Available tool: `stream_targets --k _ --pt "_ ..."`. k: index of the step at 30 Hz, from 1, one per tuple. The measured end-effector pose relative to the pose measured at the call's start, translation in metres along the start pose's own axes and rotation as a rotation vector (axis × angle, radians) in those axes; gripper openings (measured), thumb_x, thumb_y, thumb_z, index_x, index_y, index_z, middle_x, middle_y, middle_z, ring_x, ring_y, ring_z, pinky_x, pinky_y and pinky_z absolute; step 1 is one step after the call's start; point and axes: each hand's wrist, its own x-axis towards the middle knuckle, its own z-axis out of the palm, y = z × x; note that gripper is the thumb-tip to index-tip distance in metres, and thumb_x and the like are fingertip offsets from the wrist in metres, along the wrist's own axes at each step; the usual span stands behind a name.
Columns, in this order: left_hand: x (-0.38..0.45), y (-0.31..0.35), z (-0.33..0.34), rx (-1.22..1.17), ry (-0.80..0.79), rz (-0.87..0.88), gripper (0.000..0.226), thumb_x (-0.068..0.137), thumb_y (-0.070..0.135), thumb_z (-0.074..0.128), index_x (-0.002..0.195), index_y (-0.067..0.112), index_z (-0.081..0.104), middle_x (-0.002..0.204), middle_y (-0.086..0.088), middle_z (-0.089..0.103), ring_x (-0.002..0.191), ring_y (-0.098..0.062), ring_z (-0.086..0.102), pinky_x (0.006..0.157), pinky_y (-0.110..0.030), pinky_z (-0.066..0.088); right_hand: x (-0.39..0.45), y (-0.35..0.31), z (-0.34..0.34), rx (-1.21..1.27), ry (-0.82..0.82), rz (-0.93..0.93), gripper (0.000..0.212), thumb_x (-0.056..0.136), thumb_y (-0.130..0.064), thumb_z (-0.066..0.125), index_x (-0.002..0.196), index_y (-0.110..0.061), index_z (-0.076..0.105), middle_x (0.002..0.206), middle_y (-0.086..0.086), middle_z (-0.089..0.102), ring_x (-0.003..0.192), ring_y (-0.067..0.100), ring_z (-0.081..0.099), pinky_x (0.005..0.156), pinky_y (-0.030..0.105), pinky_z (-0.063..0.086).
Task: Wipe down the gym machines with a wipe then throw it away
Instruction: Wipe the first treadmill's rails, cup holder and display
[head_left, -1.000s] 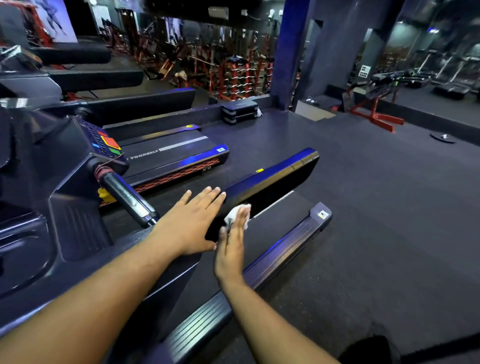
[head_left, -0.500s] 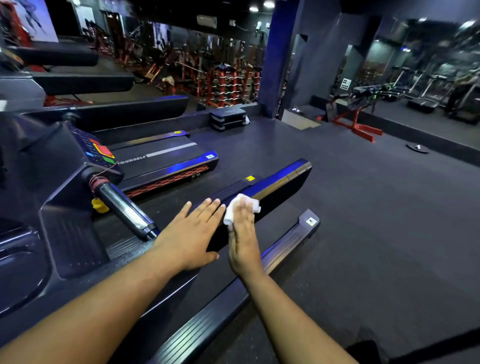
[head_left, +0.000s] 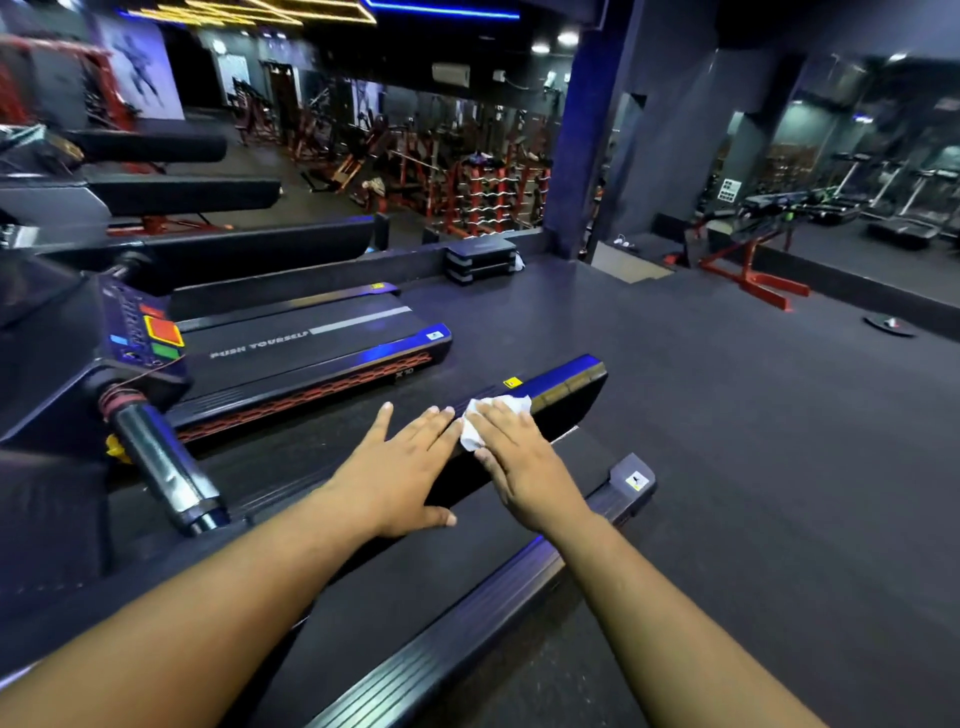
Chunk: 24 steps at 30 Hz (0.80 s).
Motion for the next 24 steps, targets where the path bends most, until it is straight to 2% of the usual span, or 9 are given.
stream_targets --k 3,6,8,11,13,17,19,22,24 --pt "0.02 0.004 0.001 -0.004 -0.009 0.013 0.115 0.089 0.076 0.05 0.161 0.018 -0.017 0.169 0.002 -0.021 0.156 -0.012 -0.016 0.125 -0.058 -0.007 0.001 0.054 -0.014 -0.037 0.007 0.153 0.047 0.107 -0.034 0.038 0.148 -0.011 0.047 0.152 0.007 0.046 0.146 0.022 0.032 0.121 0.042 0.022" --pt "0.028 0.006 0.004 -0.021 0.023 0.009 0.112 0.089 0.077 0.049 0.161 0.021 -0.017 0.17 0.004 -0.02 0.156 -0.011 -0.016 0.127 -0.055 -0.002 0.01 0.085 -0.031 -0.01 0.096 0.383 0.034 0.105 -0.029 0.04 0.129 -0.012 0.058 0.136 0.004 0.053 0.13 0.029 0.044 0.112 0.039 0.028" --pt "0.03 0.006 0.007 -0.014 0.04 -0.001 0.111 0.09 0.077 0.048 0.161 0.022 -0.017 0.17 0.005 -0.019 0.156 -0.011 -0.015 0.127 -0.053 0.0 0.015 0.077 -0.027 0.02 0.086 0.337 0.032 0.103 -0.029 0.042 0.125 -0.01 0.057 0.132 0.005 0.053 0.126 0.031 0.046 0.114 0.043 0.03" --pt "0.029 0.006 0.009 -0.014 0.056 -0.011 0.109 0.09 0.076 0.047 0.161 0.023 -0.017 0.169 0.005 -0.02 0.155 -0.01 -0.017 0.128 -0.049 -0.004 0.011 0.05 -0.011 0.045 -0.028 0.185 0.055 0.101 -0.047 0.045 0.143 -0.011 0.05 0.149 0.006 0.047 0.143 0.027 0.034 0.124 0.047 0.014" --pt "0.029 0.008 0.008 -0.014 0.054 -0.016 0.109 0.091 0.076 0.047 0.161 0.024 -0.017 0.167 0.007 -0.022 0.155 -0.009 -0.017 0.128 -0.047 -0.005 0.01 0.057 -0.008 0.011 -0.04 0.156 0.058 0.101 -0.053 0.043 0.145 -0.016 0.05 0.151 0.003 0.047 0.144 0.023 0.034 0.124 0.049 0.015" --pt "0.027 0.008 0.007 0.005 0.054 -0.023 0.109 0.091 0.075 0.047 0.161 0.024 -0.018 0.167 0.009 -0.022 0.152 -0.008 -0.02 0.127 -0.046 -0.005 0.023 0.098 -0.024 -0.011 0.116 0.176 0.023 0.11 -0.03 0.039 0.116 -0.023 0.059 0.116 -0.009 0.056 0.111 0.021 0.049 0.107 0.05 0.034" --pt "0.027 0.008 0.007 0.008 0.054 -0.027 0.108 0.091 0.075 0.048 0.161 0.024 -0.018 0.168 0.007 -0.02 0.153 -0.009 -0.02 0.127 -0.046 -0.005 0.023 0.121 -0.028 0.023 0.205 0.262 0.022 0.111 -0.024 0.036 0.105 -0.023 0.057 0.106 -0.008 0.052 0.101 0.023 0.047 0.102 0.048 0.036" --pt "0.026 0.009 0.005 0.006 0.04 -0.028 0.108 0.092 0.074 0.048 0.162 0.024 -0.017 0.169 0.006 -0.019 0.155 -0.011 -0.016 0.128 -0.046 -0.005 0.017 0.132 -0.024 0.123 0.237 0.406 0.024 0.11 -0.023 0.032 0.108 -0.02 0.056 0.115 -0.003 0.051 0.111 0.025 0.045 0.101 0.047 0.04" --pt "0.026 0.01 0.005 -0.002 0.033 -0.028 0.108 0.091 0.074 0.049 0.162 0.024 -0.016 0.169 0.006 -0.018 0.156 -0.011 -0.015 0.128 -0.046 -0.005 0.011 0.116 -0.016 0.204 0.278 0.468 0.025 0.109 -0.017 0.035 0.116 -0.015 0.058 0.127 0.001 0.054 0.123 0.025 0.046 0.105 0.039 0.041"
